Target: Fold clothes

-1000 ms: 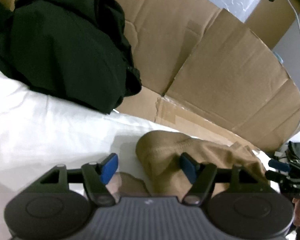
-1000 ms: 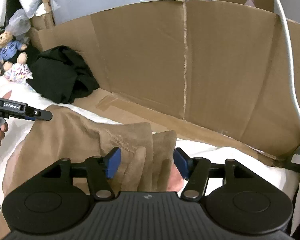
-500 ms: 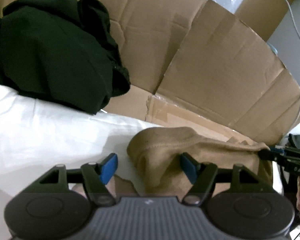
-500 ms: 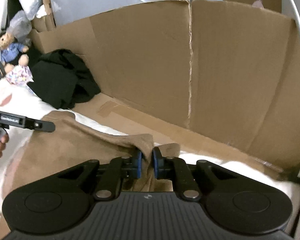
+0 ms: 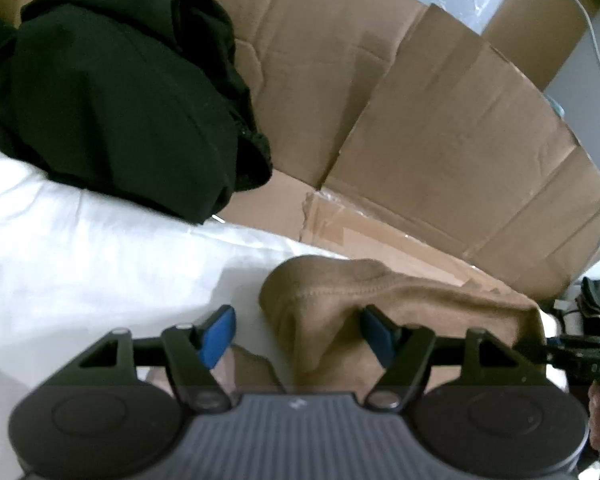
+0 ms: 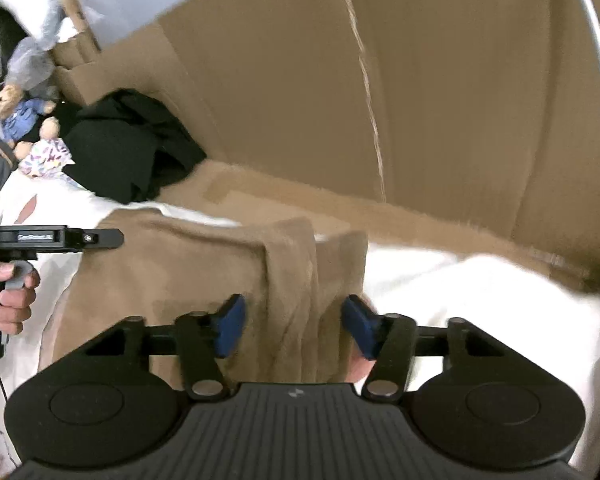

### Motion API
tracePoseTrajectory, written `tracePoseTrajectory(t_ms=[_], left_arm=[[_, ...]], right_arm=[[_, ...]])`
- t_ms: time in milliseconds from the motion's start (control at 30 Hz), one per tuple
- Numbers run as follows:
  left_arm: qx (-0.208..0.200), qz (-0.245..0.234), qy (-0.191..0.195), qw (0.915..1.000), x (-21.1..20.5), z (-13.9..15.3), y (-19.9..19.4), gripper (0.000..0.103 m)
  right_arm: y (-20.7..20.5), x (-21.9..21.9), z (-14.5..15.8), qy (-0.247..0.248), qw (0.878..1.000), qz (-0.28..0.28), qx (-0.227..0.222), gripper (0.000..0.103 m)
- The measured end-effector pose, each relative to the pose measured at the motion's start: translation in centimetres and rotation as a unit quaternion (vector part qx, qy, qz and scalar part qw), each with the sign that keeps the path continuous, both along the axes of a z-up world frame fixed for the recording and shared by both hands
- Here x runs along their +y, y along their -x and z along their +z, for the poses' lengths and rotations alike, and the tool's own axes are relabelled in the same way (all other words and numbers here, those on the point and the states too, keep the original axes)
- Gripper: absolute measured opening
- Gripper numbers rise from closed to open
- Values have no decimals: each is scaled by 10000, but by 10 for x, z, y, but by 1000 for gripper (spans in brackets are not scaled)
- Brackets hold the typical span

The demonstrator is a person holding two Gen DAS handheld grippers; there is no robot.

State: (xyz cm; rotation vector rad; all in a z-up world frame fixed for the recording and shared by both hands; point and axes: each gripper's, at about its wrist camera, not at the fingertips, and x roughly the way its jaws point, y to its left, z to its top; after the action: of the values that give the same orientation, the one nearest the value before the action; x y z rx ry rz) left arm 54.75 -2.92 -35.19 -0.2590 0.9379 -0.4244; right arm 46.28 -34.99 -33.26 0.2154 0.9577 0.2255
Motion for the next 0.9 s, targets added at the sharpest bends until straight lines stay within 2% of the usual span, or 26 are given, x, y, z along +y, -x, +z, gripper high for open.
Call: tracePoseTrajectory(t_ms=[200, 300, 367, 433, 567, 733, 767, 800, 833, 900], left_arm=[[-7, 74, 20, 10000, 3, 0, 2, 72], [-7, 145, 65, 9999, 6, -2, 2, 66], [18, 94, 104, 9999, 6, -4, 1, 49], [28, 46, 124, 9999, 5, -5, 1, 38], [-47, 39, 94, 9999, 4, -4, 3, 24], [-83, 142, 170, 9997, 8, -4, 5, 26], [-89, 157, 179, 9997, 9, -4, 6, 31], [-95, 172, 189, 9996, 9, -4, 6, 32], [-101, 188, 198, 9996, 10, -4, 7, 40], [-114, 218, 217, 9995, 11, -3, 8, 51]], right_arm=[[0, -12, 6, -528, 9980, -207, -292, 38], [-5, -22, 9, -934, 9940, -378, -416, 38], [-13, -26, 8, -1099, 9920, -493, -380, 38], [-23, -28, 6, -1148, 9913, -563, -311, 38], [-45, -25, -1, -1115, 9916, -651, -57, 38], [-62, -15, -13, -936, 9929, -662, 308, 38], [-64, -12, -16, -865, 9934, -642, 387, 38], [-65, -9, -18, -820, 9939, -592, 437, 38], [-65, -7, -20, -775, 9943, -542, 487, 37], [-63, -3, -21, -664, 9955, -454, 493, 23]])
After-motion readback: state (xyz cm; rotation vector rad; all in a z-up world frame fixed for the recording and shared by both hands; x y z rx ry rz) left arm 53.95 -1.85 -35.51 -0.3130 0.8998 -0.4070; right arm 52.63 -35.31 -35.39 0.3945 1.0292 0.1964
